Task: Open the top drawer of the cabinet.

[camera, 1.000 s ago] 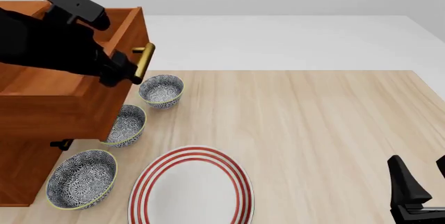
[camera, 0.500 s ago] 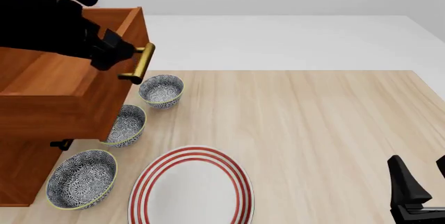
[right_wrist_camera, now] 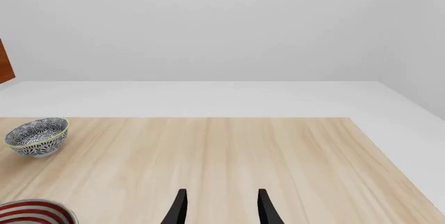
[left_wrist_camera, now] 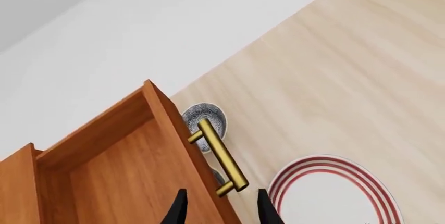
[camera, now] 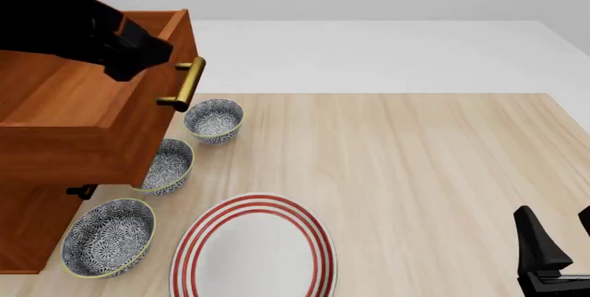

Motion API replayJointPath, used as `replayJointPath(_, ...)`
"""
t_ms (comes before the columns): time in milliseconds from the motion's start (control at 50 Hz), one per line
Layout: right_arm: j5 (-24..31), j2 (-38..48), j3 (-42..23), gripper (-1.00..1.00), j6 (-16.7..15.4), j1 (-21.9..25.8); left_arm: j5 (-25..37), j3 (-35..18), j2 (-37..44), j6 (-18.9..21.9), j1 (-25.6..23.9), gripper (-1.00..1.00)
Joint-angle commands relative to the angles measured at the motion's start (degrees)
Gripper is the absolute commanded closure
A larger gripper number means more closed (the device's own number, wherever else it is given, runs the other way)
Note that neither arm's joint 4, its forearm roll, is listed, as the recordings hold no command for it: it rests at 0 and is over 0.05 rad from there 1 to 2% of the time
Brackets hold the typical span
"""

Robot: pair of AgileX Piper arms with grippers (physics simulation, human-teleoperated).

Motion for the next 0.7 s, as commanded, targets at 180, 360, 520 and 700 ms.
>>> replayJointPath(180, 0.0, 0.0, 0.0, -1.00, 0.0, 0.0, -0.9, 2.8, -6.4, -0.8, -7.0, -1.00)
replayJointPath(360, 0.0, 0.0, 0.0, -1.00, 0.0, 0.0, -2.7, 3.5, -9.5, -1.9, -11.6, -1.00)
replayJointPath(520, 0.0, 0.0, 0.0, -1.00, 0.0, 0.0, -2.8, 3.0, -9.4, -2.1, -13.8, -1.00)
replayJointPath(700, 0.0, 0.0, 0.0, -1.00, 0.0, 0.0, -1.2, 0.1, -9.4, -1.1, -15.4, -1.00)
